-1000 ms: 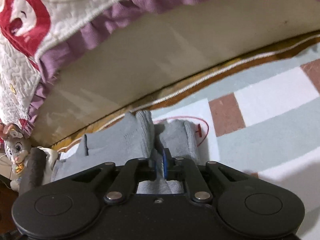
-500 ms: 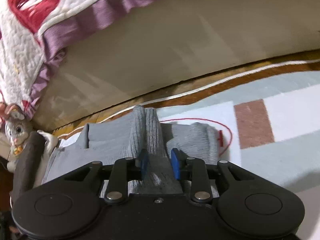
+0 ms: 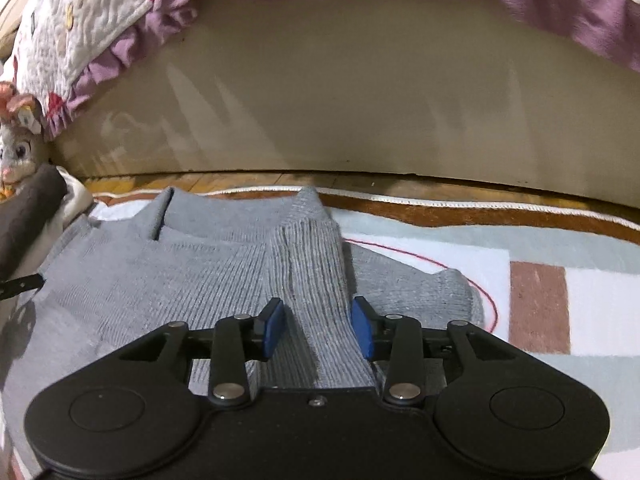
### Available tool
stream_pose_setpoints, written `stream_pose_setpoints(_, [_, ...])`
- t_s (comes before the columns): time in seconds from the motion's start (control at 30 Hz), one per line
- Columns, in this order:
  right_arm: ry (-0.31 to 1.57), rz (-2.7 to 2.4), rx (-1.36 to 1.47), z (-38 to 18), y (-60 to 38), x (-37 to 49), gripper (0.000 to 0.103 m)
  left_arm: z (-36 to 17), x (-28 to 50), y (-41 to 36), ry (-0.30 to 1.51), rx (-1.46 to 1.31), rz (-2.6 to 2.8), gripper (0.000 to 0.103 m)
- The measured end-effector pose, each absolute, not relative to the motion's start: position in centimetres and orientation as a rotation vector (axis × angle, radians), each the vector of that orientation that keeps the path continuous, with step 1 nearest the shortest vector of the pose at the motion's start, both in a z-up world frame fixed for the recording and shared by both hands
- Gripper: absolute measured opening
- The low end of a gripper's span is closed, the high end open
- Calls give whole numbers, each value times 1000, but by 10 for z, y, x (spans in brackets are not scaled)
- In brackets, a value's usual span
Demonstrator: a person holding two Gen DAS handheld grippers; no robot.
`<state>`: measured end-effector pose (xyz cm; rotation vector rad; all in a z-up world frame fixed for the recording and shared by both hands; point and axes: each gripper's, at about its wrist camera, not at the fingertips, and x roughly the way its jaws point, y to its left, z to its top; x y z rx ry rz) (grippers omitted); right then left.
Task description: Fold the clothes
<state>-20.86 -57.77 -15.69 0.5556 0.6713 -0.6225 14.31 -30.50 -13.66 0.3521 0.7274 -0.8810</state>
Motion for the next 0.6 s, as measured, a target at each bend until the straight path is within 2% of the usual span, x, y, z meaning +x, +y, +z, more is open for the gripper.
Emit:
stream_pose_setpoints(0.1, [691, -585, 479, -154, -570, -202, 45, -145, 145, -314, 740, 370, -881, 67])
stream_pose_setpoints(0.17, [716, -569, 426, -156, -565, -195, 45, -146, 143, -316, 736, 389, -904, 57])
stream_pose_setpoints(0.23, [736, -582, 396, -159, -563, -188, 45, -143, 138, -318, 694, 442, -924, 35])
stream_pose_setpoints(0.27, [728, -594, 409, -158, -564, -188, 44, -142, 136, -318, 673, 461, -922, 29])
stream_pose_setpoints(0.3, [717, -603, 431, -158, -566, -187, 38, -141, 134, -318, 652, 471, -917, 19])
stream_pose_setpoints(0.33, [702, -610, 448, -157, -568, -188, 21, -139, 133, -317, 635, 475, -914, 16])
stream_pose_setpoints(0.4, [659, -632, 497, -153, -573, -194, 16, -136, 128, -315, 595, 485, -908, 14])
stream_pose_setpoints(0.6, [413, -697, 767, -132, -596, -238, 14, -113, 116, -306, 498, 466, -884, 13])
